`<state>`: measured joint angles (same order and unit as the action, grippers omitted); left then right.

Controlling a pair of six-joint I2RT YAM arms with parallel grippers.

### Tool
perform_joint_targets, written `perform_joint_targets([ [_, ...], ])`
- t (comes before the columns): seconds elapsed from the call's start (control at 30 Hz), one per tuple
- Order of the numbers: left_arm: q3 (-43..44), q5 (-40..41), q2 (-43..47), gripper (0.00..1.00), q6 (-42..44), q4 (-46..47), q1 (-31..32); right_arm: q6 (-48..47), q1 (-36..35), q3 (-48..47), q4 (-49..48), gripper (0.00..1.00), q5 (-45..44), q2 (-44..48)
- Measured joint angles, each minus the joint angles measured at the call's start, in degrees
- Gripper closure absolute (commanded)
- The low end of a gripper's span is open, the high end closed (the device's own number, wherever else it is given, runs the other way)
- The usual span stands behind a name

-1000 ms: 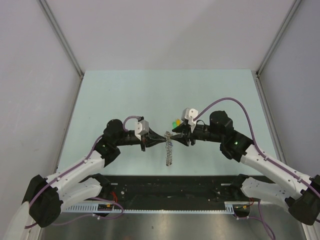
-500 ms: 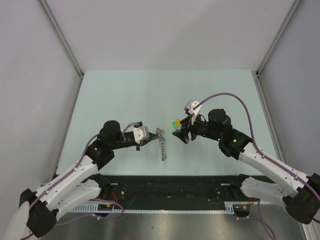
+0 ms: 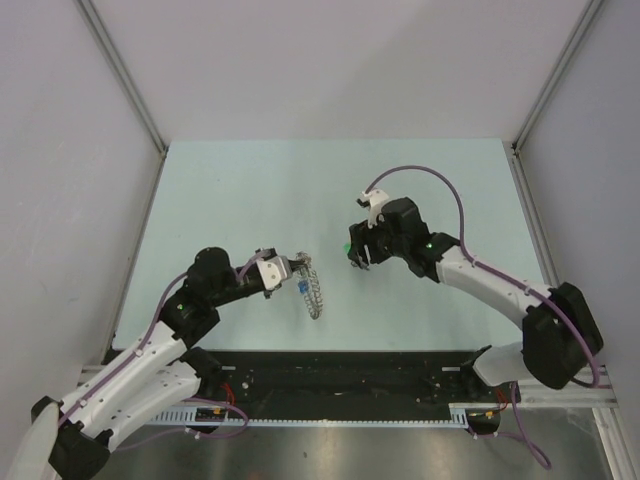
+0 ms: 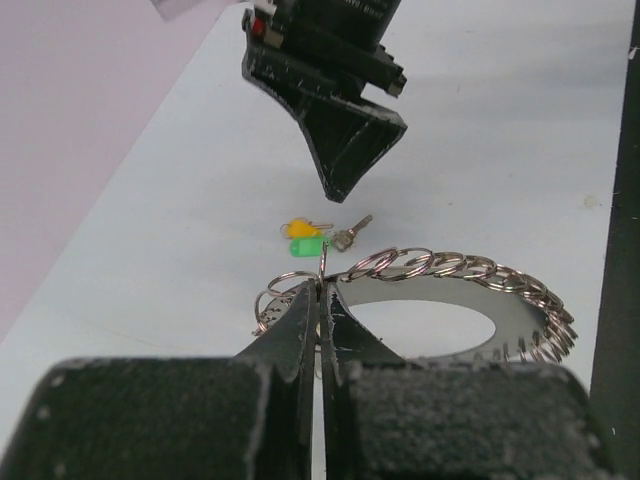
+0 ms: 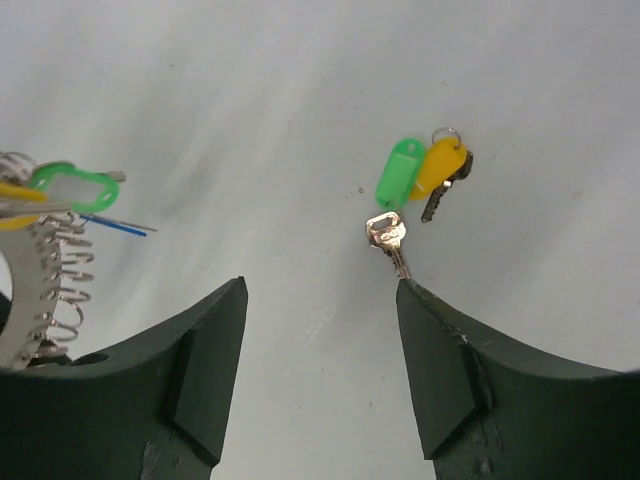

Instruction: Put the keys on the keyring

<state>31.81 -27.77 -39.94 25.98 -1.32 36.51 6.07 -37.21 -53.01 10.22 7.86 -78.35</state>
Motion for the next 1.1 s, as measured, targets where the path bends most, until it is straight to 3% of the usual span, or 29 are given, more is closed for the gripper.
perform_joint_targets([
  [0.17,-0.3,3.5,0.2,1.00,-0.2,0.1,0.1,1.6,0.5,-6.4,3.4,0.40,-2.6,-9.9],
  [0.4,-0.4,7.8,-0.3,1.00,-0.5,0.3,0.2,2.0,0.7,-11.8,6.8,0.54,-7.1,-20.1],
  [0.57,-0.8,9.5,-0.3,1.00,-0.6,0.4,0.4,1.2,1.4,-12.9,7.6,0.63,-6.8,-23.4],
  [1.1,-1.0,10.7,-0.4,1.00,-1.4,0.8,0.7,2.1,5.1,-13.2,4.3,0.74,1.9,-27.5],
])
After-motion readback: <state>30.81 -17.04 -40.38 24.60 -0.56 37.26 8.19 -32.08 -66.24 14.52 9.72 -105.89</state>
